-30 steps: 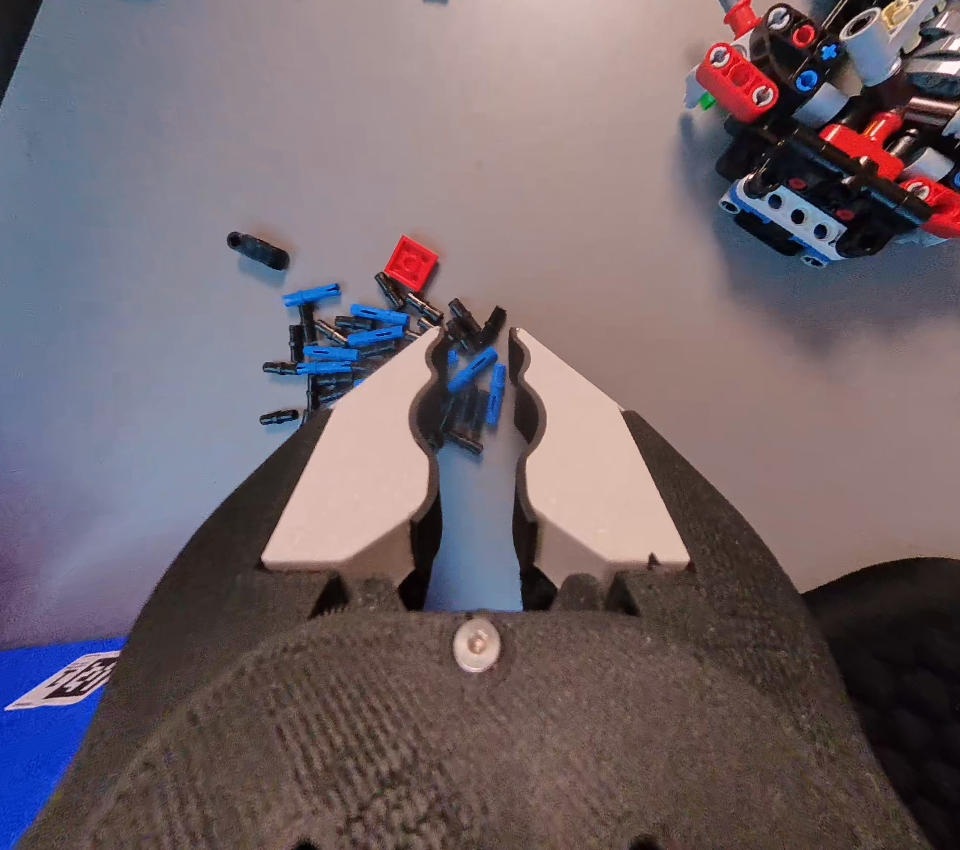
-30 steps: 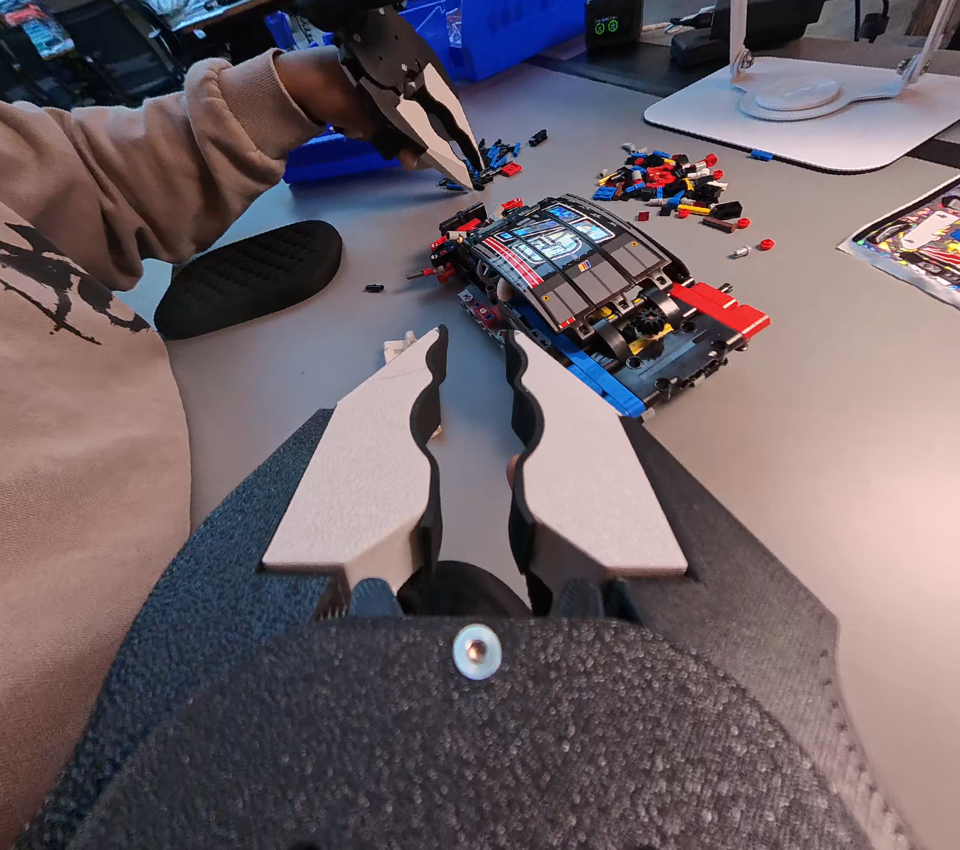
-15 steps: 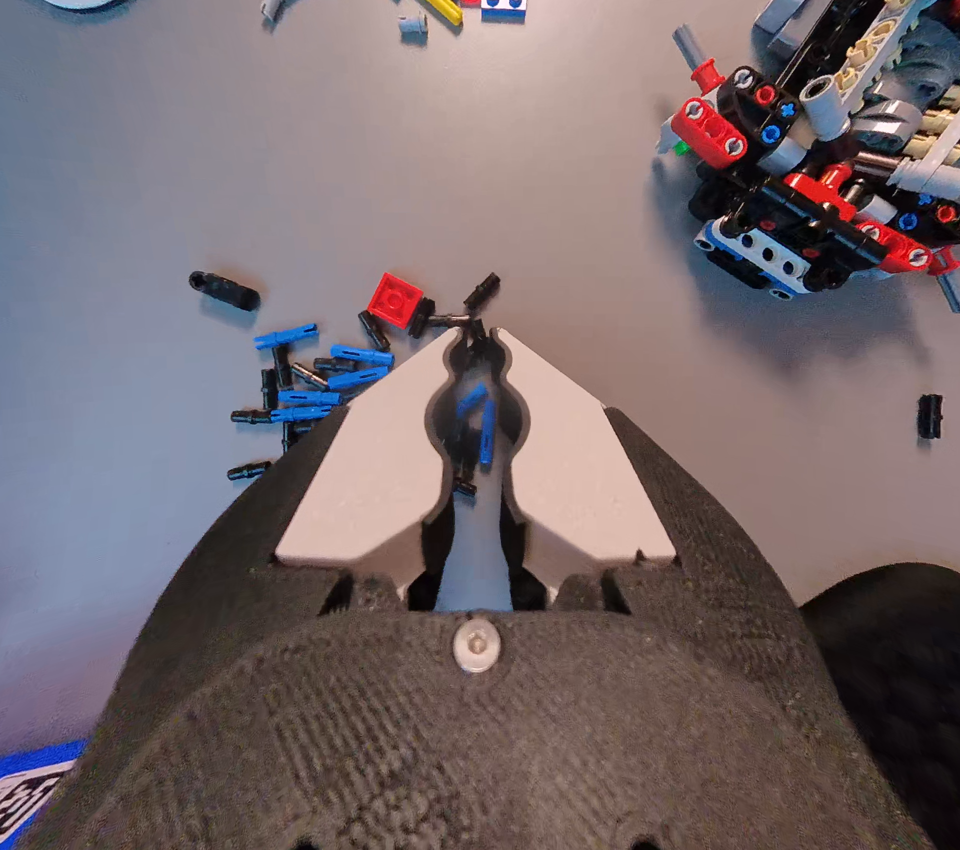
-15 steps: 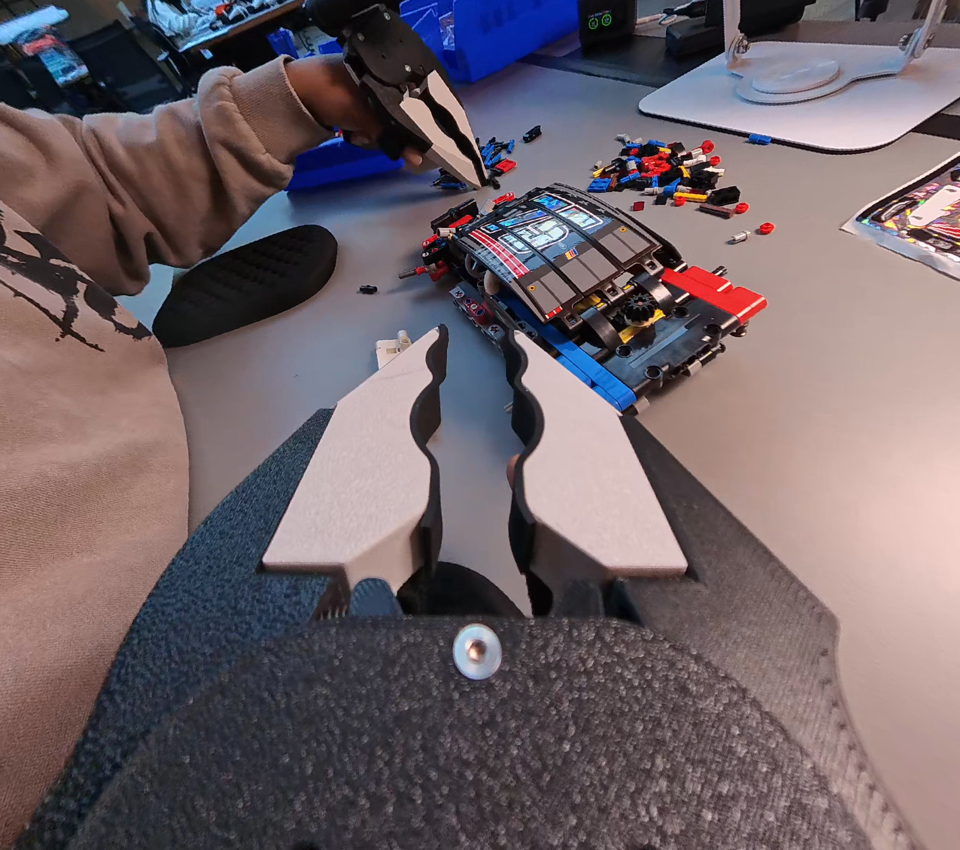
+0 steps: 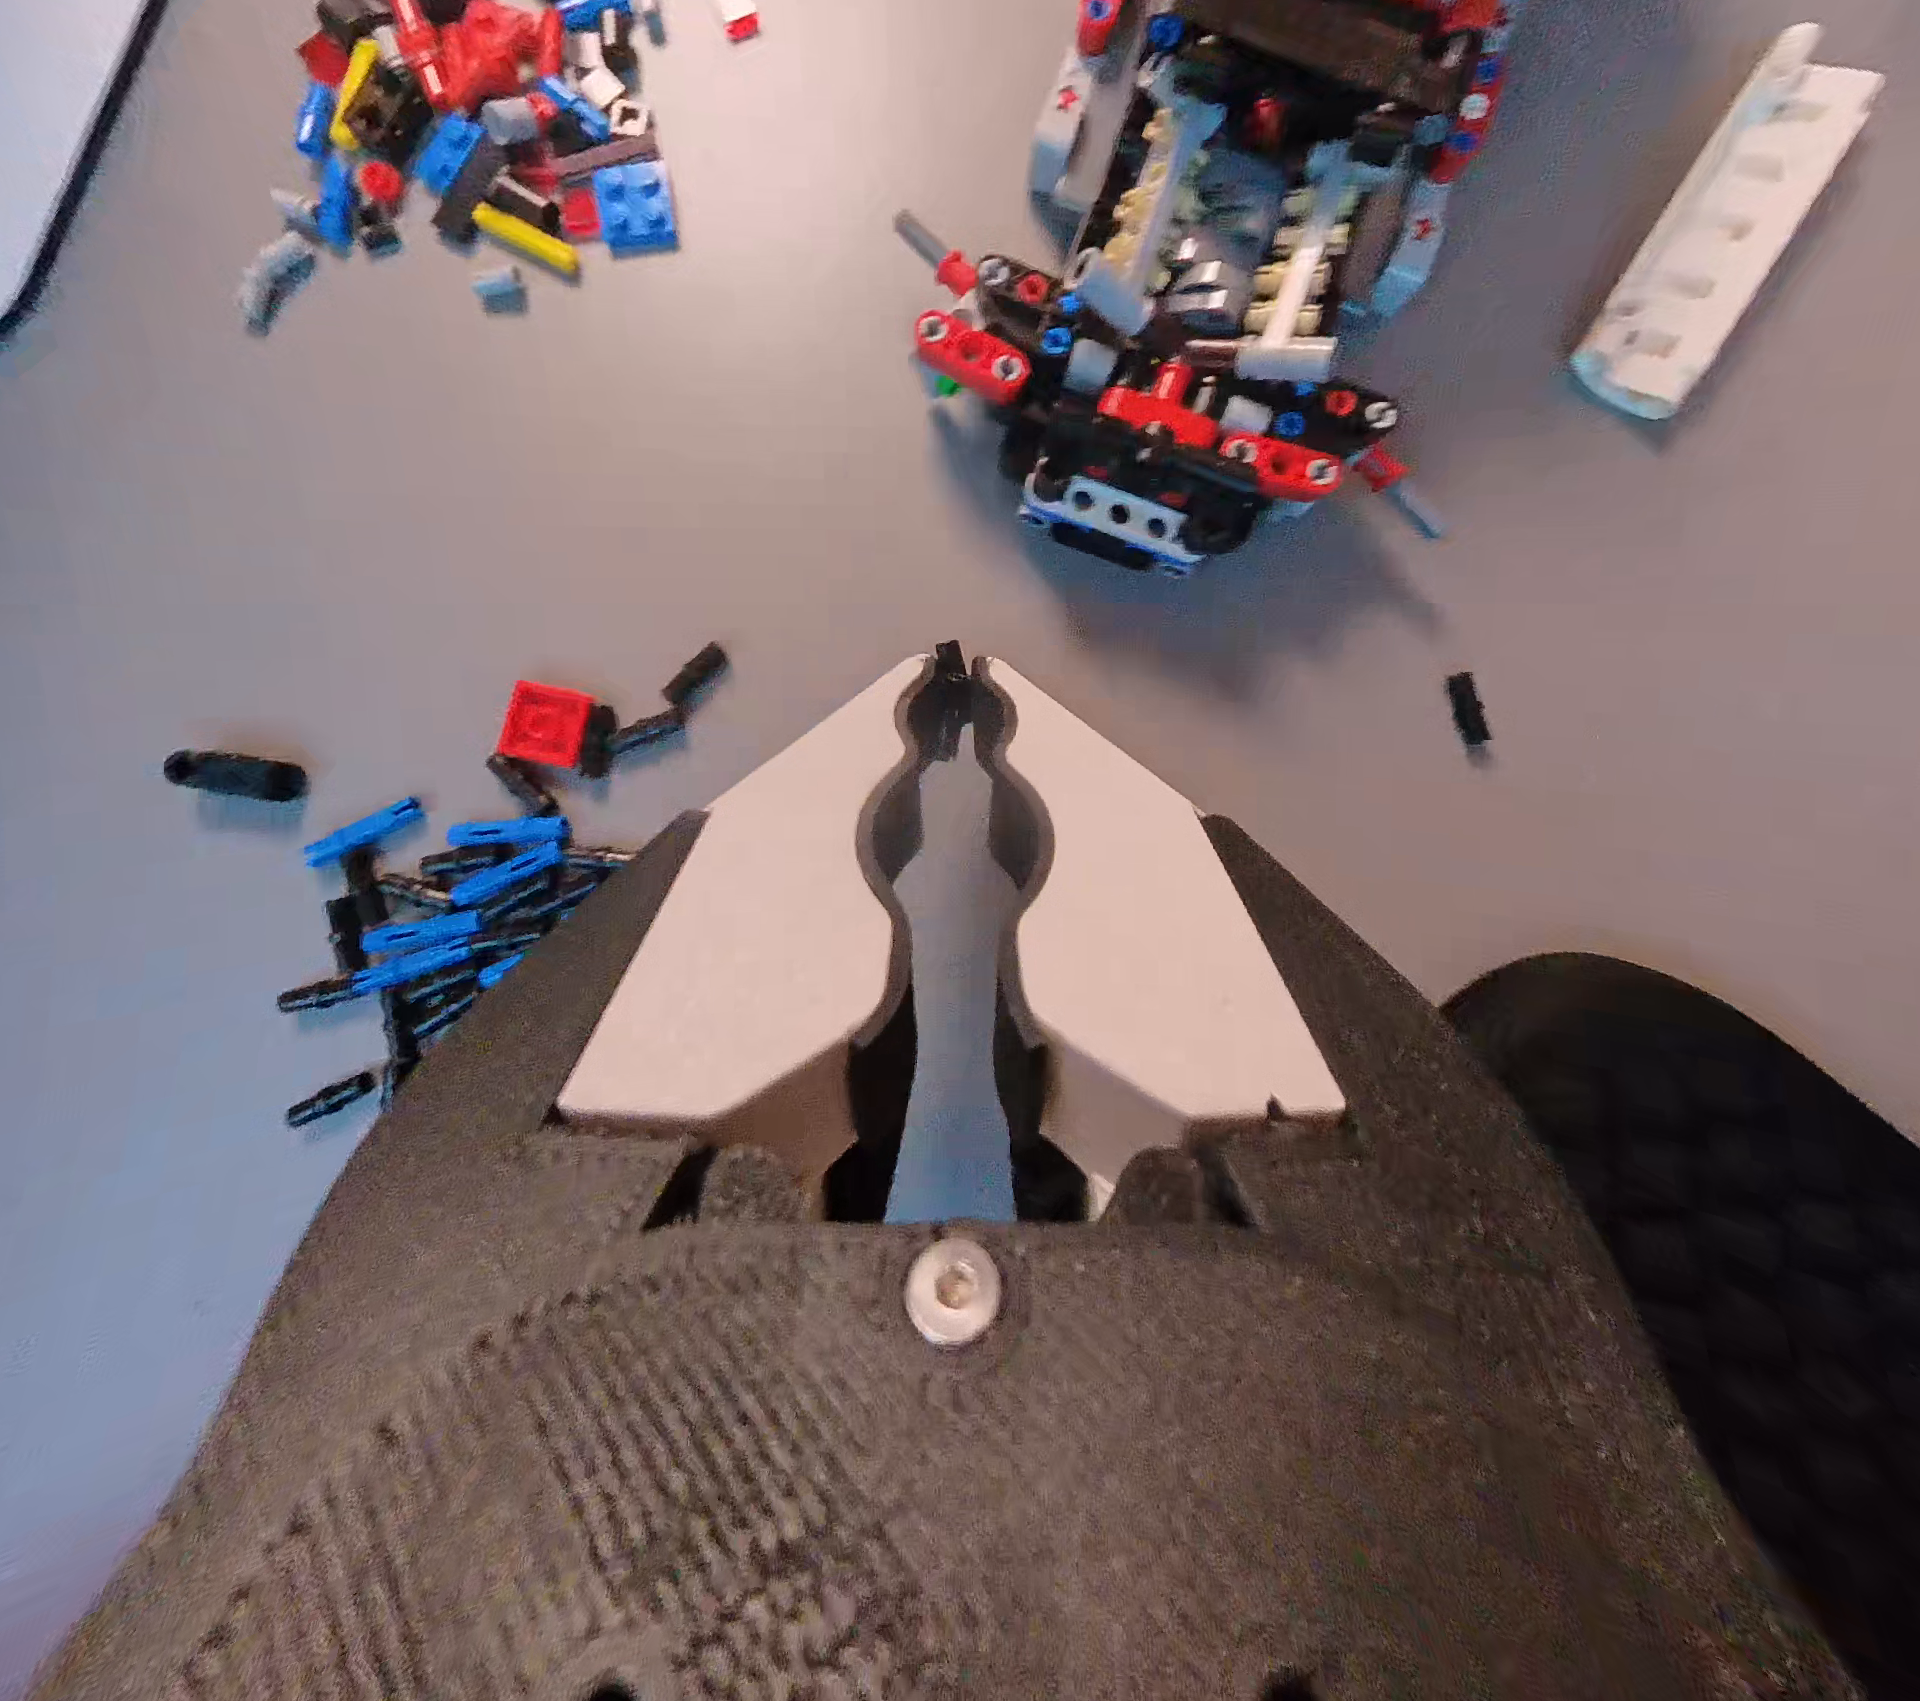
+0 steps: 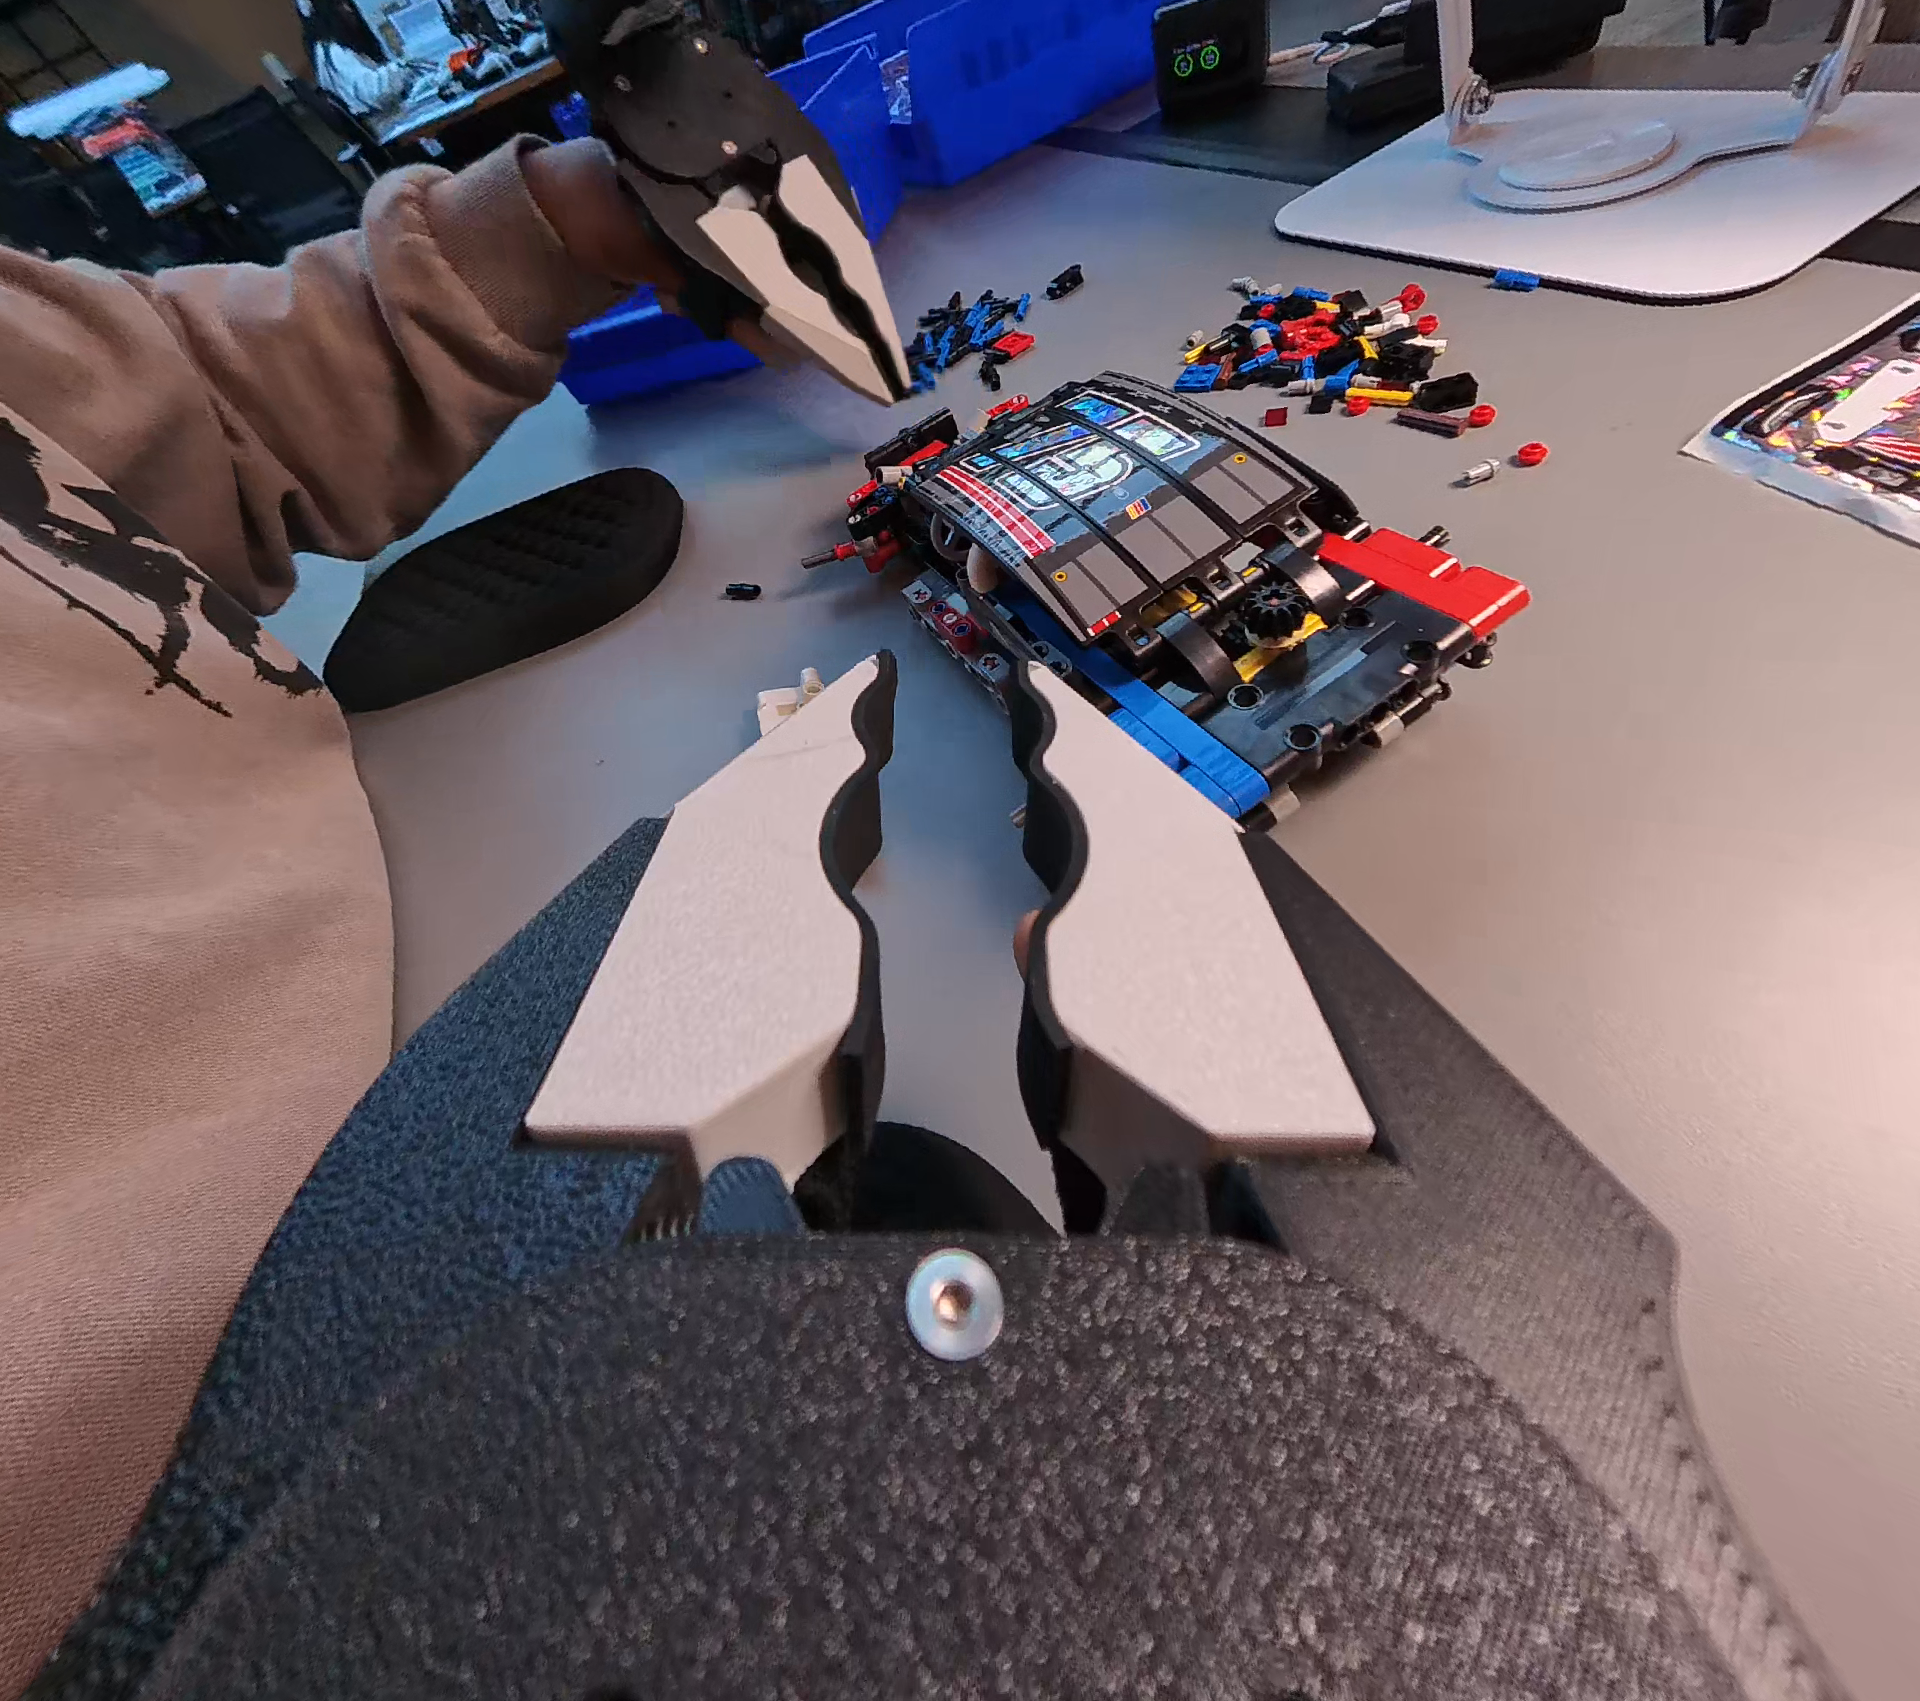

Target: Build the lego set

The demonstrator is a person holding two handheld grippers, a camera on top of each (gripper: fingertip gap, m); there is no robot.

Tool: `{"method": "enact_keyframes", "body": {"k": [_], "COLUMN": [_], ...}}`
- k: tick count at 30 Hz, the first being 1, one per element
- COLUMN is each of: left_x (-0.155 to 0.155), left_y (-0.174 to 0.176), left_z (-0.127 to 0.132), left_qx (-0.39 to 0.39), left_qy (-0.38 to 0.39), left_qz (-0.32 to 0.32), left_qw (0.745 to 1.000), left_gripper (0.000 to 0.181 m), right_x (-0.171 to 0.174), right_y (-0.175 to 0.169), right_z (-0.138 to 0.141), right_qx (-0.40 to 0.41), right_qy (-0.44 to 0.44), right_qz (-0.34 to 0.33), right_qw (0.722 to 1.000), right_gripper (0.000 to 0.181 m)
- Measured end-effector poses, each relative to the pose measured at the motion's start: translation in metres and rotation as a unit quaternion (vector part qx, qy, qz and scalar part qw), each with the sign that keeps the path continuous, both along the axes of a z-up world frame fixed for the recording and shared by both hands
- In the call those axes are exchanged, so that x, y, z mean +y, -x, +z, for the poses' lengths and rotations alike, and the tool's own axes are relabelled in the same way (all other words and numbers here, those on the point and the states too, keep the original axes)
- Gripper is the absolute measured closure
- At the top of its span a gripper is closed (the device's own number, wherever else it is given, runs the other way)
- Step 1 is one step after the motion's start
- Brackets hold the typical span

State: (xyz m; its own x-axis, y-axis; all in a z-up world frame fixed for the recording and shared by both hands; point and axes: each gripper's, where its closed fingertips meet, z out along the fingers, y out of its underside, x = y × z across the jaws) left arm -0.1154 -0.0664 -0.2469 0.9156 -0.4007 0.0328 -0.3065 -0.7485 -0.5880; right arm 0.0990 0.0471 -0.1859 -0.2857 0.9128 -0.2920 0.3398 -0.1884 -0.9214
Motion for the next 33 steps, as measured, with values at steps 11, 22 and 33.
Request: {"method": "enact_keyframes", "body": {"k": [11,22,33], "left_x": [-0.044,0.008,0.018], "left_y": [-0.083,0.060,0.066], "left_z": [-0.021,-0.017,-0.026], "left_qx": [-0.065,0.099,0.088], "left_qy": [0.069,0.043,0.059], "left_qz": [-0.088,0.092,0.088], "left_qw": [0.992,0.990,0.990], "left_gripper": [0.171,0.158,0.175], "right_x": [-0.002,0.001,0.041], "right_y": [-0.001,-0.005,-0.020], "right_z": [0.002,0.009,0.013], "right_qx": [0.006,0.024,0.019], "right_qy": [-0.003,-0.022,-0.146], "right_qz": [0.002,-0.011,-0.092], "right_qw": [1.000,0.999,0.985], "right_gripper": [0.161,0.155,0.129]}}
